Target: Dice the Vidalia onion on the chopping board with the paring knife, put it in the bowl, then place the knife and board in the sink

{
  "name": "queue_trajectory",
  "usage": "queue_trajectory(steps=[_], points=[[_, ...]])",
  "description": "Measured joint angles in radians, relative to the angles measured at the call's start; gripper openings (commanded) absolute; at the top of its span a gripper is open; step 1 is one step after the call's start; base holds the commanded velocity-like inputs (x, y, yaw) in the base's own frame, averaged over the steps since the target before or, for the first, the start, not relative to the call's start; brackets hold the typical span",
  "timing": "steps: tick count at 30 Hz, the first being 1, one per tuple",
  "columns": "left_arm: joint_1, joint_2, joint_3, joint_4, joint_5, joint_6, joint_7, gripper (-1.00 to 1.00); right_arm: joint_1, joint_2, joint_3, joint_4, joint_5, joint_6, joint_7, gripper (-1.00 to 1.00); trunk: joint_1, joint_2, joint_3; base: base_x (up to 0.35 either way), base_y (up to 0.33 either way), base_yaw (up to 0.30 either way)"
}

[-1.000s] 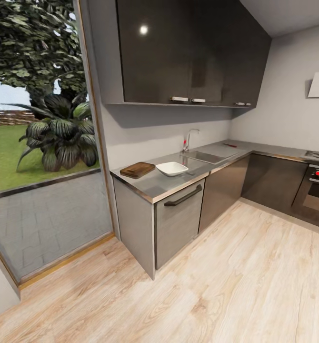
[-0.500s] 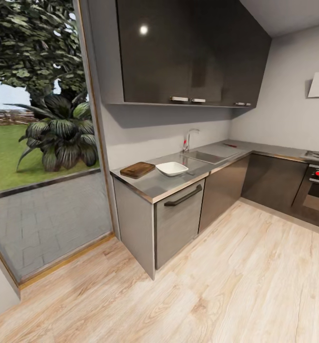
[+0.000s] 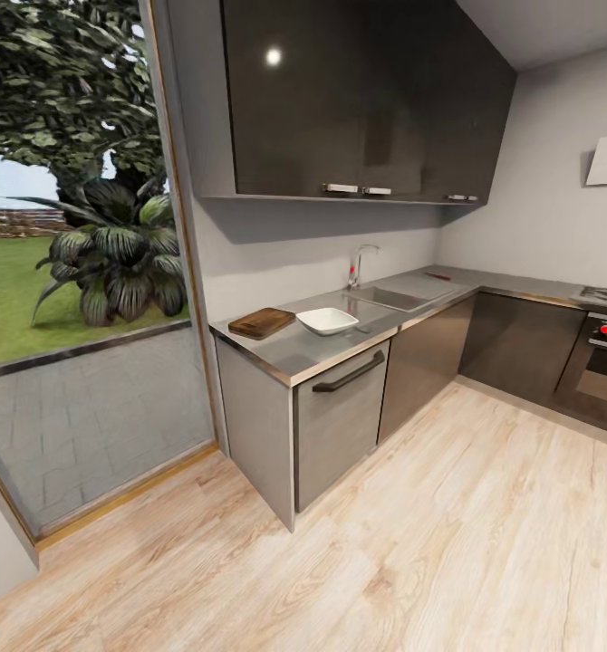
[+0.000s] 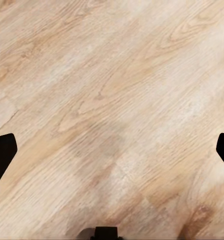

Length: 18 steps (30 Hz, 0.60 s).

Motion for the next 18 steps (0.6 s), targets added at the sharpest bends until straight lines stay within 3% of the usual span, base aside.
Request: queue_trajectory(steps=[3, 11, 18], points=[[0.000, -0.003, 0.000, 0.017, 0.000, 0.000, -0.001, 1.00, 0.000, 0.001, 0.001, 0.004, 0.002, -0.008, 0.000, 1.00, 0.000, 0.000, 0.000, 0.000, 0.000, 0.000], [0.000, -0.004, 0.000, 0.040, 0.000, 0.000, -0.002, 1.00, 0.000, 0.001, 0.001, 0.012, 0.002, -0.075, 0.002, 1.00, -0.031, 0.056, 0.025, 0.000, 0.000, 0.000], [0.000, -0.003, 0.001, 0.043, 0.000, 0.000, -0.002, 1.00, 0.000, 0.000, 0.001, 0.014, 0.001, -0.087, 0.002, 1.00, -0.057, 0.105, 0.047, 0.000, 0.000, 0.000]])
